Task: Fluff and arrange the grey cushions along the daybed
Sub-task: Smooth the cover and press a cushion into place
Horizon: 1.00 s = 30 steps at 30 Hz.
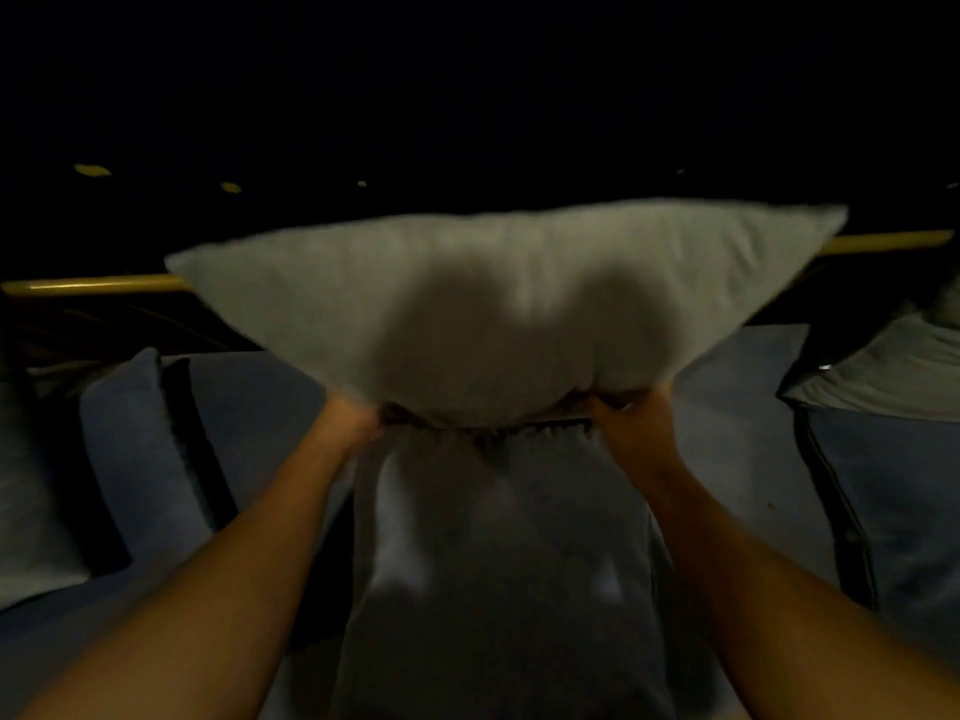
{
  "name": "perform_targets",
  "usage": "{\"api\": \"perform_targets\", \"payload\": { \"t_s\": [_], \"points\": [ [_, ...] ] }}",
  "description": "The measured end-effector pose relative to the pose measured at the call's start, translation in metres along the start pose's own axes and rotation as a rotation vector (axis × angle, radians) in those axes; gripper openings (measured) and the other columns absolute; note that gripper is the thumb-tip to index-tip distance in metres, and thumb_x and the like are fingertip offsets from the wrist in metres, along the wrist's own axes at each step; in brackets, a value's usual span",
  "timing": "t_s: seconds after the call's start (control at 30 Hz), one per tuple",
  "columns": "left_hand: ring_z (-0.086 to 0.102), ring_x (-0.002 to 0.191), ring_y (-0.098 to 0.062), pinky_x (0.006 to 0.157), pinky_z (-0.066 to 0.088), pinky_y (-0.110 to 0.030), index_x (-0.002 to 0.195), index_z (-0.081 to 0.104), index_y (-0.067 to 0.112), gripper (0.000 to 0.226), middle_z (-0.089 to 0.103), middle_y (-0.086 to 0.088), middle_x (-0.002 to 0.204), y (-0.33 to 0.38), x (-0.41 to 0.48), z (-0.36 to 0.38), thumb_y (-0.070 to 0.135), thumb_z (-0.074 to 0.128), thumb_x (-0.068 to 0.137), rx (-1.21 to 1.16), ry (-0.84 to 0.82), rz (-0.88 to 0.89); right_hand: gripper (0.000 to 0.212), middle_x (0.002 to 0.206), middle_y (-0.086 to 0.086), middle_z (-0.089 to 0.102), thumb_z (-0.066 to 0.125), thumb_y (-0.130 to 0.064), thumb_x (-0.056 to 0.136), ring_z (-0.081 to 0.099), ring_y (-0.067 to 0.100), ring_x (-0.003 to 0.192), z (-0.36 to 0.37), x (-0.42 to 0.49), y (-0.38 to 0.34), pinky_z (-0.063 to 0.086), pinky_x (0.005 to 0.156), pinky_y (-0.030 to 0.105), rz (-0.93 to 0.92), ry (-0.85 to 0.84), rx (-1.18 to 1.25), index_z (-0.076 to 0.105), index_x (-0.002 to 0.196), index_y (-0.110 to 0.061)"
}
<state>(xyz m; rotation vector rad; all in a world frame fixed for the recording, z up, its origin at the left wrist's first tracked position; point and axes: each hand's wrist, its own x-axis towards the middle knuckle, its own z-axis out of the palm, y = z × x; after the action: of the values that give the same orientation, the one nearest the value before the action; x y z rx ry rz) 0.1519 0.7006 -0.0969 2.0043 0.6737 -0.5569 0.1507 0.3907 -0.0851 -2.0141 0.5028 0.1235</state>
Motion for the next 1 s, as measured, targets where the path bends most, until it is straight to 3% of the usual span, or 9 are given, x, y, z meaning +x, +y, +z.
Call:
{"api": "perform_targets", "payload": {
  "t_s": [0.07, 0.2, 0.33, 0.4, 0.47, 0.53, 0.6, 0.8, 1.0],
  "points": [
    [0.055, 0.116, -0.031, 0.094, 0.048, -0.040, 0.130, 0.046, -0.002, 0.045, 0.054, -0.013, 0.127, -0.014, -0.004, 0.010, 0.002, 0.054, 0.086, -0.038, 0.007, -0.108, 0.050, 0.110, 0.019, 0.065, 0.080, -0.039, 0.062, 0.061, 0.027, 0.106, 0.005, -0.012, 0.019, 0.047, 0.085, 0.042, 0.082, -0.062, -0.061, 0.064, 0.107, -0.023],
    [0.057, 0.109, -0.031, 0.093, 0.047, -0.045, 0.124, 0.051, 0.004, 0.033, 0.058, -0.014, 0.121, -0.018, -0.015, 0.015, 0.007, 0.049, 0.091, -0.186, 0.120, 0.036, 0.069, 0.116, -0.001, 0.059, 0.066, -0.085, 0.043, 0.064, 0.016, 0.093, 0.016, -0.021, 0.028, 0.053, 0.083, 0.042, 0.197, -0.001, -0.049, 0.035, 0.102, -0.068],
    [0.054, 0.117, -0.038, 0.095, 0.046, -0.055, 0.133, 0.042, 0.014, 0.048, 0.054, -0.016, 0.131, -0.005, -0.020, 0.008, 0.012, 0.056, 0.086, -0.363, 0.238, 0.080, 0.080, 0.118, -0.010, 0.060, 0.067, -0.085, 0.045, 0.061, 0.018, 0.107, 0.019, -0.014, 0.000, 0.053, 0.090, 0.047, 0.169, 0.058, -0.040, 0.036, 0.116, -0.061],
    [0.049, 0.126, -0.032, 0.101, 0.042, -0.059, 0.139, 0.031, 0.026, 0.063, 0.045, -0.009, 0.141, 0.007, -0.025, -0.001, 0.019, 0.059, 0.084, -0.455, 0.366, 0.173, 0.097, 0.140, 0.001, 0.045, 0.081, -0.059, 0.056, 0.042, 0.016, 0.125, 0.015, -0.019, -0.019, 0.040, 0.104, 0.038, 0.061, 0.171, -0.057, 0.032, 0.138, -0.038],
    [0.035, 0.137, -0.025, 0.111, 0.035, -0.049, 0.145, 0.019, 0.031, 0.078, 0.030, -0.008, 0.151, 0.020, -0.033, -0.006, 0.018, 0.059, 0.079, -0.424, 0.507, 0.329, 0.102, 0.152, 0.011, 0.023, 0.083, -0.037, 0.066, 0.023, 0.006, 0.129, 0.010, -0.021, -0.034, 0.027, 0.103, 0.027, -0.084, 0.282, -0.097, 0.023, 0.146, -0.020],
    [0.014, 0.143, -0.019, 0.116, 0.023, -0.023, 0.149, 0.011, 0.023, 0.085, 0.007, -0.013, 0.157, 0.032, -0.046, -0.006, 0.011, 0.058, 0.080, -0.263, 0.613, 0.414, 0.084, 0.153, 0.017, 0.021, 0.077, -0.031, 0.076, 0.021, 0.020, 0.138, 0.009, -0.023, -0.045, 0.028, 0.104, 0.032, -0.305, 0.327, -0.179, 0.028, 0.144, -0.022],
    [0.007, 0.143, -0.019, 0.115, 0.022, -0.027, 0.149, 0.014, 0.021, 0.080, -0.003, -0.014, 0.156, 0.038, -0.052, -0.002, 0.006, 0.055, 0.082, -0.060, 0.659, 0.515, 0.069, 0.153, 0.018, 0.025, 0.070, -0.026, 0.081, 0.018, 0.037, 0.142, 0.011, -0.024, -0.052, 0.028, 0.109, 0.043, -0.386, 0.253, -0.297, 0.035, 0.140, -0.026],
    [0.011, 0.143, -0.044, 0.113, 0.027, -0.054, 0.147, 0.009, 0.040, 0.079, -0.014, -0.010, 0.159, 0.051, -0.033, -0.032, 0.028, 0.059, 0.086, 0.301, 0.322, 0.323, 0.080, 0.159, 0.009, 0.014, 0.066, -0.027, 0.083, 0.008, 0.035, 0.146, 0.005, -0.031, -0.067, 0.017, 0.116, 0.048, -0.244, -0.016, -0.515, 0.021, 0.149, -0.027],
    [-0.008, 0.145, -0.039, 0.116, 0.014, -0.051, 0.142, 0.030, 0.031, 0.072, -0.012, -0.010, 0.159, 0.055, -0.090, -0.039, 0.031, 0.066, 0.080, 0.342, 0.366, 0.380, 0.054, 0.140, 0.009, 0.041, 0.064, -0.027, 0.086, 0.045, 0.028, 0.123, -0.008, -0.080, -0.091, 0.039, 0.103, 0.038, -0.193, -0.057, -0.365, 0.045, 0.135, -0.019]
  ]
}}
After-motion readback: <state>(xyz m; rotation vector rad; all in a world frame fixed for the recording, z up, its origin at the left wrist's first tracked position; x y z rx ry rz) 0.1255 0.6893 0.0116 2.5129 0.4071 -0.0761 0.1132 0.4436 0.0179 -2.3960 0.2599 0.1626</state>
